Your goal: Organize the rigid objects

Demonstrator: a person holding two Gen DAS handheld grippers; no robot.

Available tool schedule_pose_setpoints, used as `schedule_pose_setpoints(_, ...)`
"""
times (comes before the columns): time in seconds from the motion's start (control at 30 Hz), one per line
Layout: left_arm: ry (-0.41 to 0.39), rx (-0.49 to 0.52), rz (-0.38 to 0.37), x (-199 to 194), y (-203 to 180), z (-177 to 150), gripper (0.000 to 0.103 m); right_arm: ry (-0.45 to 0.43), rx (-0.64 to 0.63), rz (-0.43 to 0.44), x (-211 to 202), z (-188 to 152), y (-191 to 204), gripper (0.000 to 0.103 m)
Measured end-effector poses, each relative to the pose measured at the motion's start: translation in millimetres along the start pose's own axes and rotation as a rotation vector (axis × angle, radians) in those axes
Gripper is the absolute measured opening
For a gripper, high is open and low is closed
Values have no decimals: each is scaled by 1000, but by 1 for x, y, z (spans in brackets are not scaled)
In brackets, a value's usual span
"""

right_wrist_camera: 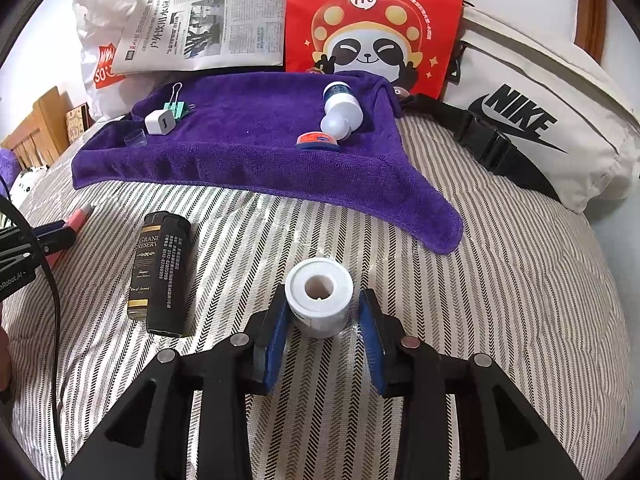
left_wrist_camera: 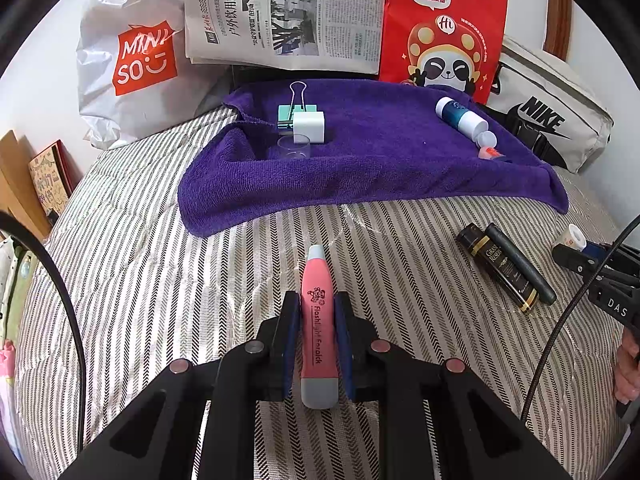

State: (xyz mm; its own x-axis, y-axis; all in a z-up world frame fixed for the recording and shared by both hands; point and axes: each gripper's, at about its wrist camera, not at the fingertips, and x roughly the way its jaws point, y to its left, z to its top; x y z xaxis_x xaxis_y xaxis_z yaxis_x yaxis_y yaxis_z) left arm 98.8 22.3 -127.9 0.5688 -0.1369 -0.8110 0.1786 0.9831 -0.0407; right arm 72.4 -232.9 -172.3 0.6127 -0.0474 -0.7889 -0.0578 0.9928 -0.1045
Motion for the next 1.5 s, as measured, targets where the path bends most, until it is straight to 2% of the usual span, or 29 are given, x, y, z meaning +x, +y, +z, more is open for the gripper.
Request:
schedule_pose_setpoints(0.7,3,0,1,0,0,-1,17,-2,-8,7,-1,0,3,29)
schedule_pose_setpoints(0.93,9,-2,3,-1,-1,1,17,-7,-39,-21,-4,1,8,29)
schedule_pose_setpoints(1.1,46,-35,-34,-1,4,8,17,-27,-23,39,-14,3,10,29)
schedule_pose_setpoints(1.17,33,-26,-41,-7,3,11,17,-40,-2,83,-23,8,10,29)
schedule_pose_setpoints(1.5,-48,27,-39,-37,-8,44,17,-106,4,162,-48,46,12,29)
